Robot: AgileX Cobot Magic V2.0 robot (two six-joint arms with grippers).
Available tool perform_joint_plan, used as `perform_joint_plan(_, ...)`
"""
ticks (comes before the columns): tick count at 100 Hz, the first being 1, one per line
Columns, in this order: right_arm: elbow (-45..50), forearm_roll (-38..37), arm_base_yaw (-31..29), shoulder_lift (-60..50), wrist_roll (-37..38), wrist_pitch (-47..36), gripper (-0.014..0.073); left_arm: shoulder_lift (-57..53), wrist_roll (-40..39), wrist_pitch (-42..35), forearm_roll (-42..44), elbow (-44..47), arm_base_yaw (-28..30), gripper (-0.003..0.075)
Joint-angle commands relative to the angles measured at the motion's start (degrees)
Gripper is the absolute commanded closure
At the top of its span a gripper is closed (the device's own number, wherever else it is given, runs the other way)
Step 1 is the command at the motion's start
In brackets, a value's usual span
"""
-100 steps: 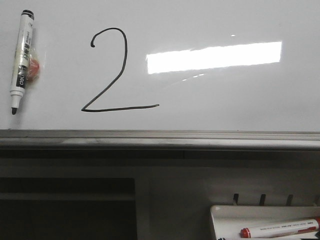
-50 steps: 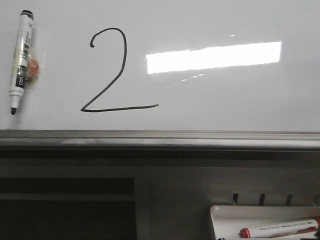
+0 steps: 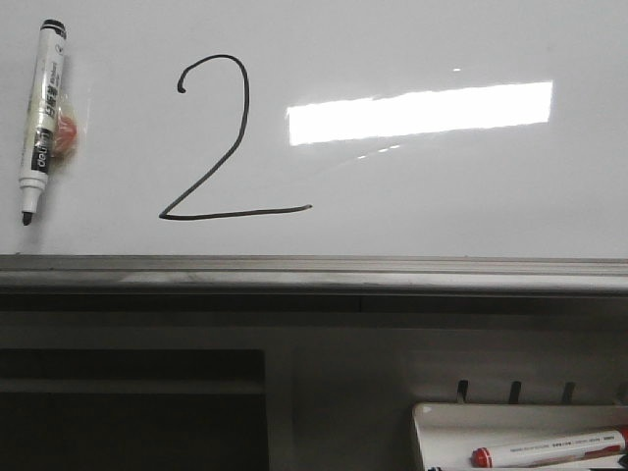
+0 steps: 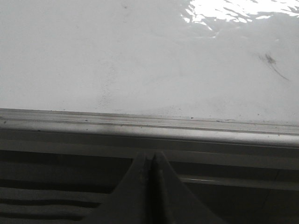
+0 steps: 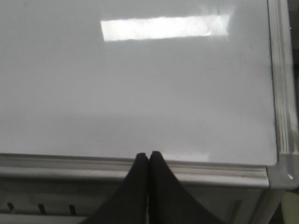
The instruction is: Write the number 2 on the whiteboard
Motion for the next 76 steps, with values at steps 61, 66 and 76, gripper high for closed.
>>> perform_joint_plan(61, 1.34, 0.04, -0.49, -4.49, 0.13, 8.75, 0.0656, -1.51, 0.04, -4.15, 0.05, 0.66, 0.10, 0.0741)
perform_joint_plan(66, 1.34, 0.04, -0.49, -4.49, 0.13, 8.75, 0.0655, -1.51, 0.04, -4.15, 0.05, 0.66, 0.10, 0.0741)
perform_joint_plan(76, 1.34, 0.04, -0.49, -4.49, 0.13, 8.75, 0.0656, -1.51, 0.04, -4.15, 0.05, 0.66, 0.10, 0.0741)
